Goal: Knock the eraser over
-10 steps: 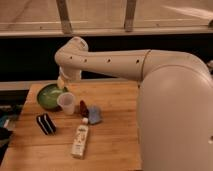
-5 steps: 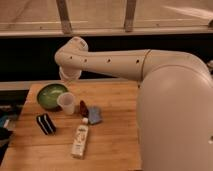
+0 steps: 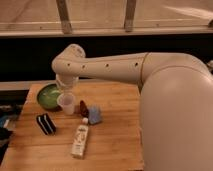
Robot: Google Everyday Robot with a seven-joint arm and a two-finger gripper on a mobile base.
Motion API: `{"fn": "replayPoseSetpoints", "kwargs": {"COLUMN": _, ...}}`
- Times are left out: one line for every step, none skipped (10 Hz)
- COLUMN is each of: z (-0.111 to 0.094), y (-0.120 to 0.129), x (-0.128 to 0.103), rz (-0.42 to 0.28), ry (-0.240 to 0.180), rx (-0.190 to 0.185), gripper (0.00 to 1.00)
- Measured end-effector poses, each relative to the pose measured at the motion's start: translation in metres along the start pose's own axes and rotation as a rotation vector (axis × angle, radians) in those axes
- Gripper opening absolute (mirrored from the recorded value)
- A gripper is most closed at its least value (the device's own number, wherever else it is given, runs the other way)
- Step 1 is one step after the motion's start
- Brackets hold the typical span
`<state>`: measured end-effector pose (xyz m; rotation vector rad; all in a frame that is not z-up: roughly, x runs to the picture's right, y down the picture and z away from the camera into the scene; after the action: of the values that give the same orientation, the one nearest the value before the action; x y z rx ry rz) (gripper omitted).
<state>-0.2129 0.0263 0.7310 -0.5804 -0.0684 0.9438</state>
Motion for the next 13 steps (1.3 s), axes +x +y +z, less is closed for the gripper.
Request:
{"fn": "replayPoseSetpoints", "kwargs": {"z": 0.009, "y": 0.008, "x": 0.008, "rz": 0.0, "ry": 0.023, "rx": -0.012, "gripper": 0.0}}
{"fn": "replayPoseSetpoints", "kwargs": {"z": 0.014, "y": 0.01, "x": 0.013, "rz": -0.002, "ry": 0.041, "rx": -0.014, "gripper": 0.0}}
{"fn": "replayPoseSetpoints", "kwargs": {"z": 0.015, "y": 0.012, "x": 0.016, "rz": -0.004, "ry": 0.057, "rx": -0.016, "gripper": 0.0}}
{"fn": "replayPoseSetpoints", "kwargs": {"z": 0.014, "y": 0.016, "x": 0.02, "rz": -0.011, "ry": 0.071, "rx": -0.014, "gripper": 0.0}}
{"fn": "replayPoseSetpoints", "kwargs": {"z": 0.014, "y": 0.024, "x": 0.024, "rz": -0.019, "ry": 0.087, "rx": -0.011, "gripper": 0.0}}
{"fn": "replayPoseSetpoints", "kwargs": {"z": 0.013, "y": 0.034, "x": 0.029, "rz": -0.029, "ry": 0.102, "rx": -0.008, "gripper": 0.0}}
{"fn": "replayPoseSetpoints", "kwargs": {"z": 0.011, "y": 0.046, "x": 0.035, "rz": -0.044, "ry": 0.118, "rx": -0.006, "gripper": 0.0}}
{"fn": "replayPoseSetpoints", "kwargs": {"z": 0.011, "y": 0.055, "x": 0.039, "rz": -0.055, "ry": 0.128, "rx": -0.01, "gripper": 0.0}}
{"fn": "replayPoseSetpoints", "kwargs": {"z": 0.013, "y": 0.067, "x": 0.044, "rz": -0.063, "ry": 0.147, "rx": -0.026, "gripper": 0.0}}
{"fn": "replayPoseSetpoints", "kwargs": {"z": 0.012, "y": 0.067, "x": 0.043, "rz": -0.066, "ry": 0.146, "rx": -0.025, "gripper": 0.0}}
{"fn": "replayPoseSetpoints", "kwargs": {"z": 0.013, "y": 0.067, "x": 0.044, "rz": -0.067, "ry": 0.147, "rx": -0.026, "gripper": 0.0}}
{"fn": "replayPoseSetpoints", "kwargs": {"z": 0.012, "y": 0.065, "x": 0.044, "rz": -0.064, "ry": 0.147, "rx": -0.025, "gripper": 0.0}}
{"fn": "replayPoseSetpoints", "kwargs": {"z": 0.012, "y": 0.066, "x": 0.044, "rz": -0.066, "ry": 0.147, "rx": -0.025, "gripper": 0.0}}
